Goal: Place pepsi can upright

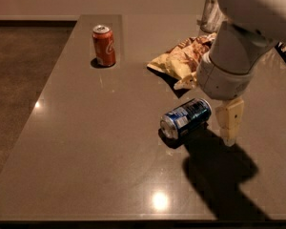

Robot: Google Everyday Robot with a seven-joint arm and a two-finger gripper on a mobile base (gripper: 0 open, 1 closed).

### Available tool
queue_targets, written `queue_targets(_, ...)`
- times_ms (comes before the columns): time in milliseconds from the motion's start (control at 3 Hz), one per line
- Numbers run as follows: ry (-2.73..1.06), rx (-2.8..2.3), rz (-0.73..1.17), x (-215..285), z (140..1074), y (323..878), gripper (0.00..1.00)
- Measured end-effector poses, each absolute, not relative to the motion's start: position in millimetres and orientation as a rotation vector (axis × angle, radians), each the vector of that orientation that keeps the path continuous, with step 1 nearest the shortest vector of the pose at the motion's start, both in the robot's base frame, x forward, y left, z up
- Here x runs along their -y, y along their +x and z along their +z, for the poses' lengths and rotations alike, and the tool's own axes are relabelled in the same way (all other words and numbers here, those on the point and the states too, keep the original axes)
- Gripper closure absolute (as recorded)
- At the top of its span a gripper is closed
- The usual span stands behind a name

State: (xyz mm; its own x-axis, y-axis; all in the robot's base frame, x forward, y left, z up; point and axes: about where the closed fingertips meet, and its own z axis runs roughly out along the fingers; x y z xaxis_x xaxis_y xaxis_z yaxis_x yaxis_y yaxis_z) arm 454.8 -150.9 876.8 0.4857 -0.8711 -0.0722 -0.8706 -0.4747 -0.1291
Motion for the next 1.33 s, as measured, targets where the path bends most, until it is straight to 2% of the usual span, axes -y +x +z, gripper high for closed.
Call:
queue_targets(667,-2.613,-1.471,-0.009,145.1,856.6,456.4,0.0)
queue_targets(1333,-2.599,-1.494,-0.044,143.1,851.5,469.7,0.49)
